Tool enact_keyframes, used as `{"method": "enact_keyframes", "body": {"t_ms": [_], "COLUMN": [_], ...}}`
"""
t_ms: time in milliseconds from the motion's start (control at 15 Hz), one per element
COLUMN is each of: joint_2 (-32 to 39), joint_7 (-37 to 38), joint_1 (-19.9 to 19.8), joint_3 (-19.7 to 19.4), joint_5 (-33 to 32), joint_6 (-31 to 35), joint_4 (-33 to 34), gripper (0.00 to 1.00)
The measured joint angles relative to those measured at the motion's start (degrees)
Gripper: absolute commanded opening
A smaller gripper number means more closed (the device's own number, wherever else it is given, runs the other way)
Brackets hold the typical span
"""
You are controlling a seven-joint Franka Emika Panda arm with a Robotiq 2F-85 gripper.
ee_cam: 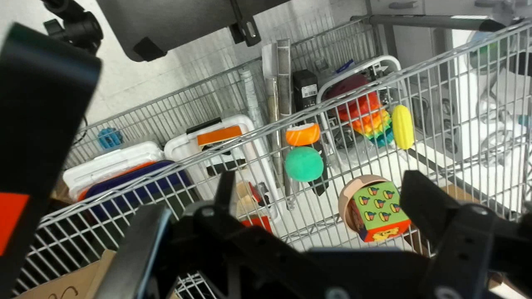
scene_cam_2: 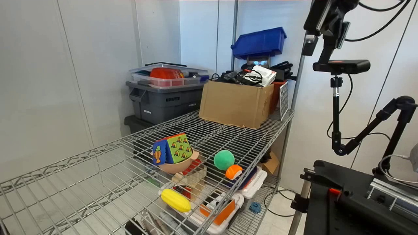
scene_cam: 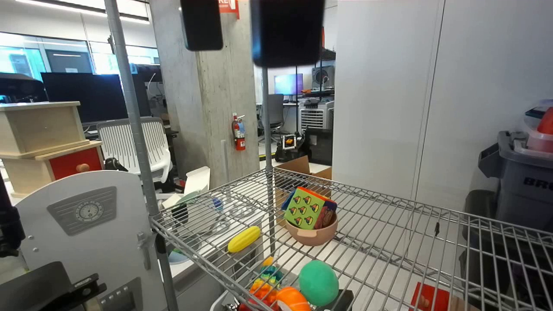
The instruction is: Remove the toy foam from the bowl
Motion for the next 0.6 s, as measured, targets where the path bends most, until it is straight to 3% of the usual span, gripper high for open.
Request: {"method": "enact_keyframes", "body": {"t_ms": [333,600], "joint_2": [9.58,22.35], "joint_7": [8.24,21.72], "joint_1": [3.84,6.20], "joint_3": [5.63,11.30], "joint_5": [9.88,12.02], "joint_6": [3.21,10.02], "joint_4": [6.52,14.43], "gripper": [1.00,1.00]}}
